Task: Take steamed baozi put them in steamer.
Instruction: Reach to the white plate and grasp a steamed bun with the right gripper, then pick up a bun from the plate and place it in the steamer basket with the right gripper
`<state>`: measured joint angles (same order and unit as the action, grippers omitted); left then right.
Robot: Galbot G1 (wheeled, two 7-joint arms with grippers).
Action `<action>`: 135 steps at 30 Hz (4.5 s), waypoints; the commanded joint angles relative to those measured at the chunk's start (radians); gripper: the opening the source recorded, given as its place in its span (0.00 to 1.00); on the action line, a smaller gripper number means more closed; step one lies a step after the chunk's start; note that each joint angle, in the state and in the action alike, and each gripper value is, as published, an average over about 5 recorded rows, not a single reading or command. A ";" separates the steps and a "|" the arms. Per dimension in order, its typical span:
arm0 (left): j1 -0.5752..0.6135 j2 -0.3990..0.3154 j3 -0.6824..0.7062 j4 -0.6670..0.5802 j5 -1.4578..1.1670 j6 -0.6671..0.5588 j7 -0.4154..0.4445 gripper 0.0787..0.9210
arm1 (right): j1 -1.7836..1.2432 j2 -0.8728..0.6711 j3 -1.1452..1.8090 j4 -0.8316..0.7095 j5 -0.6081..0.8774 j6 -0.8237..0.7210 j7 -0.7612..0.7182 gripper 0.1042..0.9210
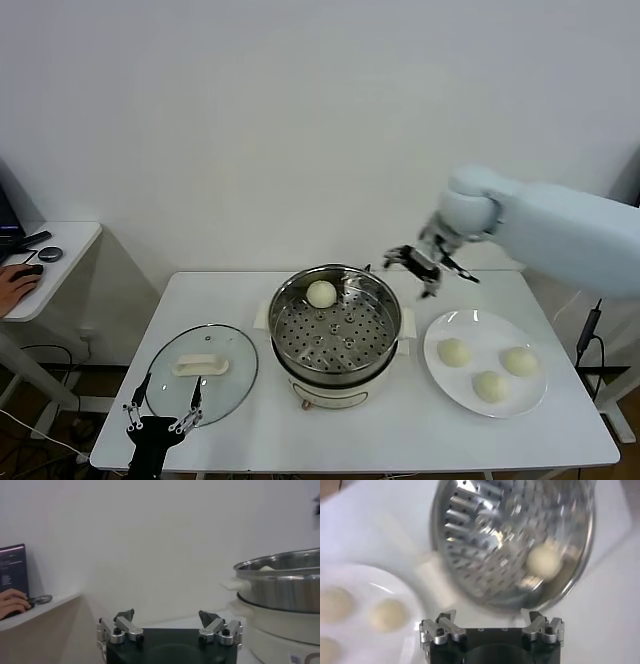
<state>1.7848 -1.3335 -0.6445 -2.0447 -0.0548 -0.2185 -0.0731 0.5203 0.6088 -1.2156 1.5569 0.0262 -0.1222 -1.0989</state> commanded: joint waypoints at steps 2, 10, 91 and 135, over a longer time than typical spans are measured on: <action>-0.001 -0.001 0.003 0.003 0.004 0.001 0.000 0.88 | -0.411 -0.246 0.274 0.023 -0.024 -0.252 0.010 0.88; 0.005 -0.009 -0.003 0.010 0.024 -0.005 0.004 0.88 | -0.616 -0.174 0.443 -0.119 -0.104 -0.171 0.012 0.88; -0.032 0.008 -0.019 0.029 -0.019 0.005 0.002 0.88 | 0.239 0.406 -0.113 0.095 0.664 -0.590 0.268 0.55; -0.030 -0.015 -0.014 -0.028 -0.003 0.013 -0.003 0.88 | -0.025 0.677 -0.067 -0.235 0.550 -0.604 0.280 0.78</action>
<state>1.7553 -1.3480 -0.6587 -2.0722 -0.0583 -0.2061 -0.0759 0.4658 1.3027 -1.2901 1.3021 0.5905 -0.7221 -0.7880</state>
